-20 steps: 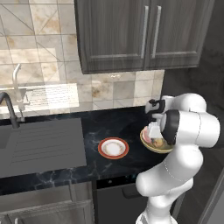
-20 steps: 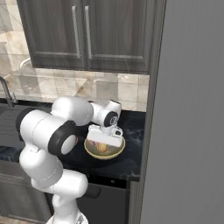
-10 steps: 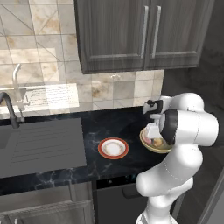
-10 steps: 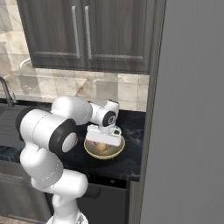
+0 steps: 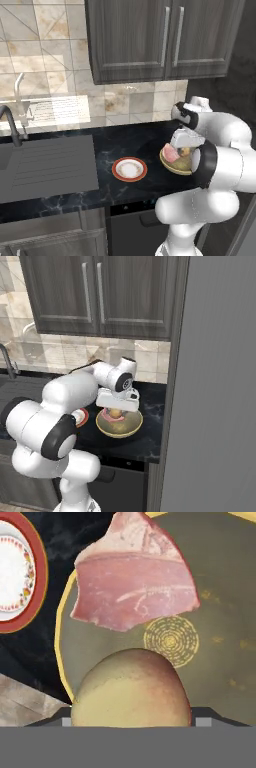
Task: Remove the peach from the bowl and place it on the small plate. Then place the bowl with only the steak in the microwave, close the door, and press the start button to microwave the steak.
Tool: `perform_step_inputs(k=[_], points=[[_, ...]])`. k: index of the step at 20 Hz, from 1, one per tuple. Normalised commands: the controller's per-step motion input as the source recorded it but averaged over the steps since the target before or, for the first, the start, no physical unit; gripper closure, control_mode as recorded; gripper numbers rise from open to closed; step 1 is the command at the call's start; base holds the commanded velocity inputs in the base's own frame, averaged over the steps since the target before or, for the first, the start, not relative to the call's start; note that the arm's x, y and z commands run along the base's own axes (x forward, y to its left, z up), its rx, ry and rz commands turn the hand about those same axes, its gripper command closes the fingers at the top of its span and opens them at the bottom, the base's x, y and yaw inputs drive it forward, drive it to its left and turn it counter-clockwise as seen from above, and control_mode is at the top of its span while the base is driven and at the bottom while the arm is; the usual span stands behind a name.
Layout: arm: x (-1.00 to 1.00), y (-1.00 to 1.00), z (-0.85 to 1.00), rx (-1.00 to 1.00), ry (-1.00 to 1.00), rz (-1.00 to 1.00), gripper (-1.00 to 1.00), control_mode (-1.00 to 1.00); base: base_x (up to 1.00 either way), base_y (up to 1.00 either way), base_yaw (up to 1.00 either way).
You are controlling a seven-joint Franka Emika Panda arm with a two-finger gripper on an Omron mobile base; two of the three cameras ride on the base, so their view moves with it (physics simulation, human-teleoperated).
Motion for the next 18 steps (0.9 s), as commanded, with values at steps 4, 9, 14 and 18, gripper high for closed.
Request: perform_step_inputs(k=[4,9,14,18], points=[[-0.44,0.21,0.72,0.0,-0.23,0.0,1.0,-1.0,0.0,0.0,0.0],[-0.2,0.87,0.17,0.0,-0.03,0.0,1.0,-1.0,0.0,0.0,0.0],[0.0,1.0,0.0,-0.1,0.1,0.0,1.0,-1.0,0.0,0.0,0.0],[0.01,1.0,0.0,-0.1,0.16,0.0,1.0,-1.0,0.0,0.0,0.0]])
